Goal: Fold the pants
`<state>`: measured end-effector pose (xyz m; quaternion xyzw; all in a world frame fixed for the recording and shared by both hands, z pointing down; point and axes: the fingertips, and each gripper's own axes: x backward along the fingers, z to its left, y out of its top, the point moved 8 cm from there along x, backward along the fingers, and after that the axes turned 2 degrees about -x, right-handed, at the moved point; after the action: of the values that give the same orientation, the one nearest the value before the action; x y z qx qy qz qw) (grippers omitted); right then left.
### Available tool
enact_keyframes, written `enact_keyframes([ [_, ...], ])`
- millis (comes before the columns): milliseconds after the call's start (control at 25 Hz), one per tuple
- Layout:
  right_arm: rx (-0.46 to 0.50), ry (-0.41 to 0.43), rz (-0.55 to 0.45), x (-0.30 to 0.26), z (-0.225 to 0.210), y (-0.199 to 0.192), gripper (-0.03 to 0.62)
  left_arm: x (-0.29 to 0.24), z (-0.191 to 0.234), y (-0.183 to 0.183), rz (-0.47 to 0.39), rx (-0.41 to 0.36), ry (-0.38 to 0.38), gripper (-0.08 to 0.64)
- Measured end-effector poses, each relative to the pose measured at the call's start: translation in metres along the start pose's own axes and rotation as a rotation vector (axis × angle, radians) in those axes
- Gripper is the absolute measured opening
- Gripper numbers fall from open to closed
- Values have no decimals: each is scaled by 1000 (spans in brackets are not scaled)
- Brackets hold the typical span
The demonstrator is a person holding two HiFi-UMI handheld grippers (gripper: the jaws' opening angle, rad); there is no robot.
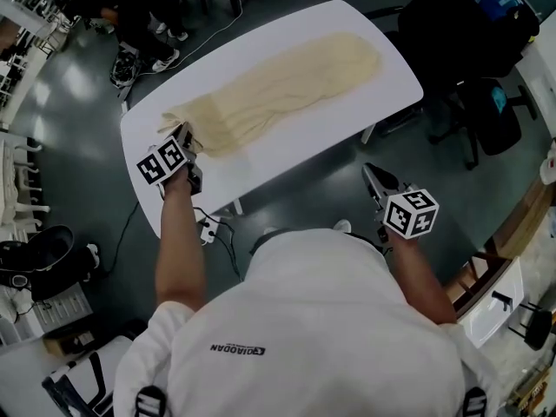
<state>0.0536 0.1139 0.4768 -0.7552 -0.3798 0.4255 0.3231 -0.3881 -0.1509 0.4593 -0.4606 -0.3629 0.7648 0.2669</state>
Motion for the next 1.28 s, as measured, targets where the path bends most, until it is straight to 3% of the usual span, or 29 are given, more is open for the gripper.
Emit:
enact_keyframes([
  [240,14,37,6,26,-57,14,17,-11,-52,1,16,-53,40,52],
  [520,-10,62,22,46,-114,23,17,-12,-94,12,-38,-5,77,52],
  [720,-32,86,18,36,-125,33,17,-10,-104,23,-55,0,86,52],
  [1040,-9,101,36,-7,-133,67,17,-25,-115,52,-129,67,41,52],
  [1280,11,88,66,-55,-154,101,17,-55,-134,75,-131,39,-21,52],
])
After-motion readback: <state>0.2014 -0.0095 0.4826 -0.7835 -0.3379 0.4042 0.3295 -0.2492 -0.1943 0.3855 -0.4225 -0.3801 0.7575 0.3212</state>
